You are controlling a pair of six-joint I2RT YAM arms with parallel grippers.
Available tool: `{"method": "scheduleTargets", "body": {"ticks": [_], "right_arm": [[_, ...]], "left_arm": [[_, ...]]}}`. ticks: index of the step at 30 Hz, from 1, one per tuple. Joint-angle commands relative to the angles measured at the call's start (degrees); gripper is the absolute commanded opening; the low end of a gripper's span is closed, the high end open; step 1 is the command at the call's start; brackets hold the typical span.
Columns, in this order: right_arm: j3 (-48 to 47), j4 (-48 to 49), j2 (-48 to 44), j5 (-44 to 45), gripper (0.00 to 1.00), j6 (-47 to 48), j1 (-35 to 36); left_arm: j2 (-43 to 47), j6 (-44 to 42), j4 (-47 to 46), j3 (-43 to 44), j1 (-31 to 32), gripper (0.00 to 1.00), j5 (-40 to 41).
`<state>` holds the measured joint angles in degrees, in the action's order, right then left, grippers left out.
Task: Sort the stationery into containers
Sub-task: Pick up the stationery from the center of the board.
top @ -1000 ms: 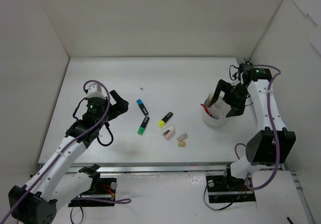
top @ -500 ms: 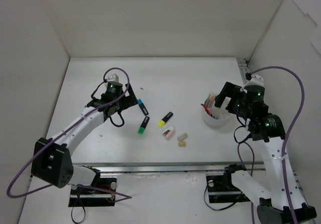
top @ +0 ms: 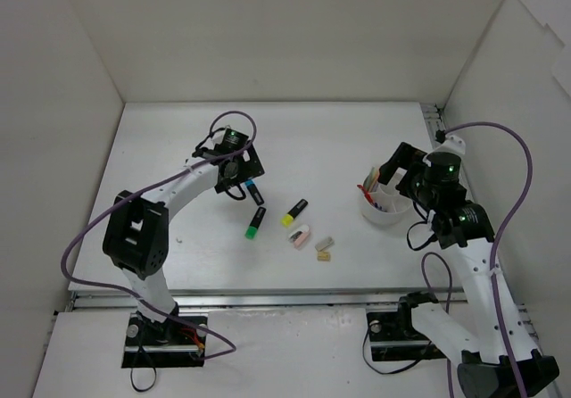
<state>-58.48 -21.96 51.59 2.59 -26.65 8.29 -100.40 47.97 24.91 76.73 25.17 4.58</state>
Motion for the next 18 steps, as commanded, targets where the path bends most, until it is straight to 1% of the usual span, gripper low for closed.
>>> {"method": "scheduleTargets", "body": {"ticks": [1,8,10,12,14,16,18], "right_arm": [[1.7,4.03,-1.58,-0.57,0.98,-1.47,-0.12],[3.46,4.02,-2.46,-2.15,0.98,-1.12,-0.21],[3.55,3.94,-2.55,-5.13,0.98,-0.77,-0.12],[4.07,3.94,-2.81,-5.58,0.98,-0.86,-0.21],[4.16,3.94,-2.99,-5.58,0.98,-0.86,-0.29],[4.51,4.03,-3.34,-5.67,0.98,-0.86,-0.12],[4.69,4.03,-3.69,-5.58,0.98,-0.86,-0.03]], "left_arm": [[-1.81,4.15,3.83,3.95,0.76,0.99,2.89],[-7.26,7.67,3.75,6.06,1.28,0.89,2.28],[-8.84,8.28,4.36,6.59,1.29,0.87,2.36],[-9.9,8.55,4.27,6.94,1.81,0.86,2.54],[-10.6,8.64,4.54,7.73,1.81,0.81,2.45],[-11.66,8.55,5.24,8.52,1.81,0.79,2.8],[-12.88,8.46,5.77,9.58,1.81,0.73,2.8]]}}
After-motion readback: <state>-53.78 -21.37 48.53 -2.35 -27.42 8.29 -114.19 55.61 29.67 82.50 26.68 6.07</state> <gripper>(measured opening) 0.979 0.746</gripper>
